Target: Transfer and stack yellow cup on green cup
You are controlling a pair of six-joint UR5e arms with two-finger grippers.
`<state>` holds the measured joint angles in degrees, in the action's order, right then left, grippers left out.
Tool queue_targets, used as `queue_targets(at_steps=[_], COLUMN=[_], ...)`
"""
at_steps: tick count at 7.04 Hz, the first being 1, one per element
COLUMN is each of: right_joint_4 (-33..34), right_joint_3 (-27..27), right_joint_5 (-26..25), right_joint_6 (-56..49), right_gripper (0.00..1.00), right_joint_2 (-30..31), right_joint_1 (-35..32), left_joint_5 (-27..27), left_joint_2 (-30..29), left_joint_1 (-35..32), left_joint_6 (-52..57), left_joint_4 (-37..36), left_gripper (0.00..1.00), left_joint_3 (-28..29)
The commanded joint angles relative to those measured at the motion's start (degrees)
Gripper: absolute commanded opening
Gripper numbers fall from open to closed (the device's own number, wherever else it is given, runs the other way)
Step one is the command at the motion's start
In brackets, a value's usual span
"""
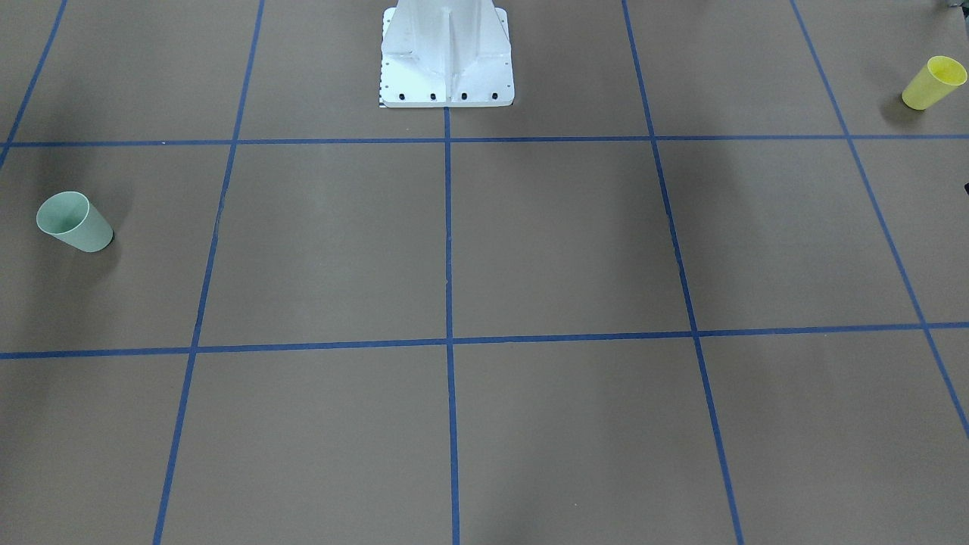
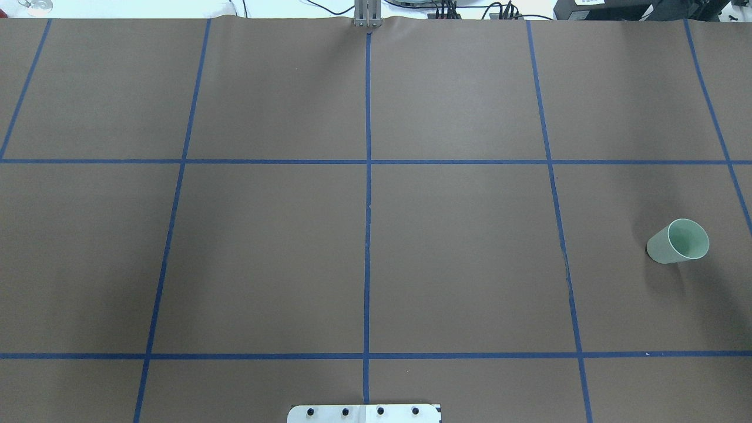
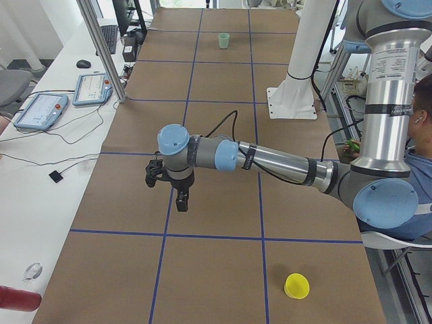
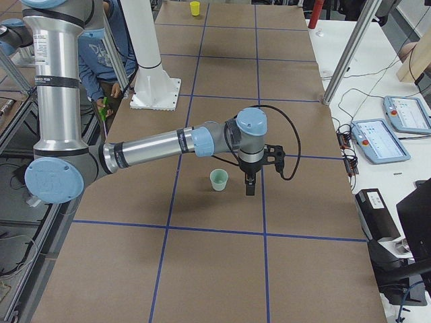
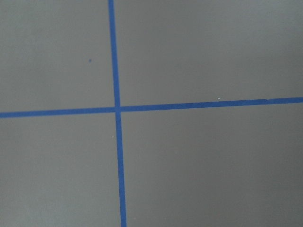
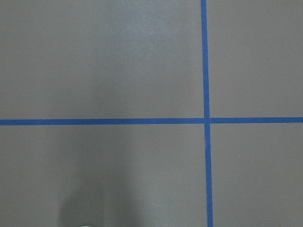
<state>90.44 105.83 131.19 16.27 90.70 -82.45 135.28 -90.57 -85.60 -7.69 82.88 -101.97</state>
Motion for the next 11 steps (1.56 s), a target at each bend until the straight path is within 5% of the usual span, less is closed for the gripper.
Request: queue_targets(at_steps=[1,4,6,11], right_joint_4=[0.0,0.0,0.0,-0.1], right_joint_3=[0.4,4.7,3.9,2.1], right_joint_5=[-0.2,-0.1,0.5,0.5], right_joint_6=[-0.1,-0.1,0.1,0.1], right_gripper=[1.00,1.00,1.00,1.00], right_joint_2=[-0.1,5.2,6.8,7.0], right_joint_1=[-0.1,-0.6,-0.6,-0.5], left_joint_5=[-0.7,0.1,5.8,8.0], left_joint_2=[1.2,4.4,5.8,10.4], left_joint_1=[0.2,0.1,-0.1,0.1], left_joint_6=[-0.2,-0.1,-0.3,-0.5], left_joint_4=[-0.1,0.6,0.5,0.9], left_gripper=[1.00,1.00,1.00,1.00], left_joint_3=[-1.5,-0.9,-2.3,-9.4])
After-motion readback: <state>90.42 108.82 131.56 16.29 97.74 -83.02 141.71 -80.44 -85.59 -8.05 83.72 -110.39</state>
